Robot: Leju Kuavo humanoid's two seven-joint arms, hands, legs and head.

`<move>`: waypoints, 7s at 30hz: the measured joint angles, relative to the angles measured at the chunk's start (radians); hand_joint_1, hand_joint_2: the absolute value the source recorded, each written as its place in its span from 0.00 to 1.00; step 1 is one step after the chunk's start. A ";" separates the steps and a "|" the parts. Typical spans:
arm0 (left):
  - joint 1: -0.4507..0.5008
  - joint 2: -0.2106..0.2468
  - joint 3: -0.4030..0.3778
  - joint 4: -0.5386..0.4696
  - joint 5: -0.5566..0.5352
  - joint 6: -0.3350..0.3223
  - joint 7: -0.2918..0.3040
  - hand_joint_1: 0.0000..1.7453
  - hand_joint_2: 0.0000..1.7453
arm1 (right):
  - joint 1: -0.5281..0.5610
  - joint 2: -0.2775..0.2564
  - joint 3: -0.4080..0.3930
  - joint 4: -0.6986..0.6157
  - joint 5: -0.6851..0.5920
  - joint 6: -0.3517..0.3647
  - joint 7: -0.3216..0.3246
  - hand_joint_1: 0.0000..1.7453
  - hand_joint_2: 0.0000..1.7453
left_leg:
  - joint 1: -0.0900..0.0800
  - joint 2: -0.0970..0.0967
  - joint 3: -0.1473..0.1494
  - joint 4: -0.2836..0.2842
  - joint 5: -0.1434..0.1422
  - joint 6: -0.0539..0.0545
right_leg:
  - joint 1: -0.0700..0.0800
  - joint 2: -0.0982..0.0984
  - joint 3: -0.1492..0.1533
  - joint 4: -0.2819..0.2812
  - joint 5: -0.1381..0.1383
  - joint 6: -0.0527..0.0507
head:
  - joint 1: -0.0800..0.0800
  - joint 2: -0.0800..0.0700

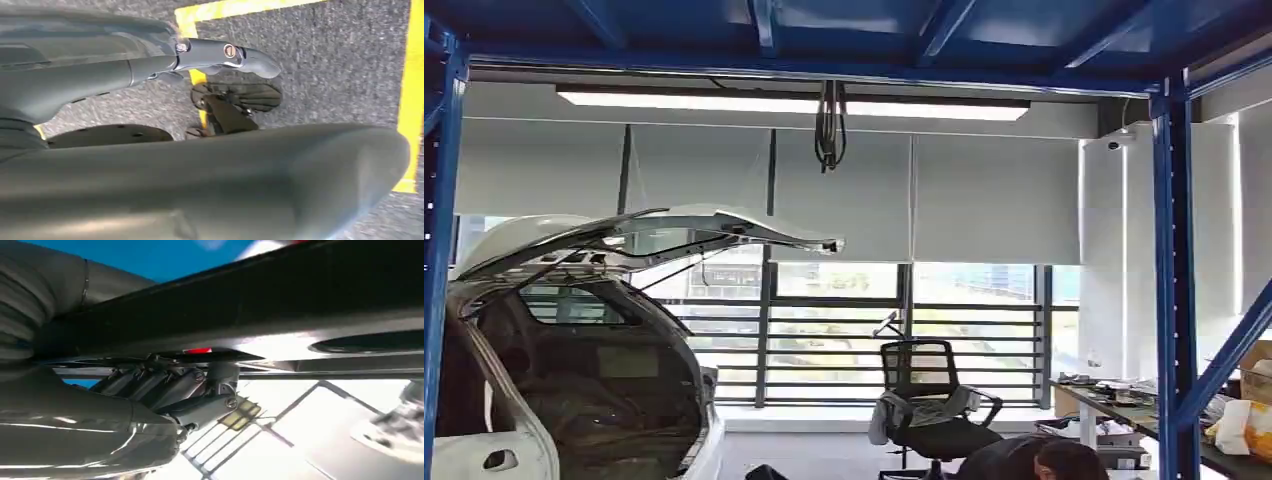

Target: Take the parts from the cabinet and place them on the table.

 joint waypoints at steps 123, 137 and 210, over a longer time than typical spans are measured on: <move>0.001 0.007 0.027 0.008 -0.022 -0.002 -0.012 0.00 1.00 | 0.084 -0.146 0.072 -0.132 -0.510 0.312 -0.122 1.00 1.00 | -0.015 -0.007 0.011 0.010 -0.015 0.020 | -0.003 -0.008 -0.126 0.137 0.036 -0.006 | 0.015 0.000; 0.000 0.009 0.027 0.010 -0.028 -0.001 -0.011 0.00 1.00 | 0.083 -0.151 0.070 -0.140 -0.523 0.320 -0.132 1.00 1.00 | 0.020 -0.005 0.039 0.014 -0.032 -0.052 | -0.017 -0.014 -0.085 0.027 0.066 -0.007 | 0.016 0.000; 0.022 0.043 0.022 0.010 -0.052 0.054 0.131 0.00 1.00 | 0.096 -0.200 0.107 -0.164 -0.478 0.416 -0.166 1.00 1.00 | 0.000 -0.020 0.050 -0.040 -0.004 0.025 | -0.002 -0.018 -0.162 0.282 -0.065 0.019 | 0.015 0.000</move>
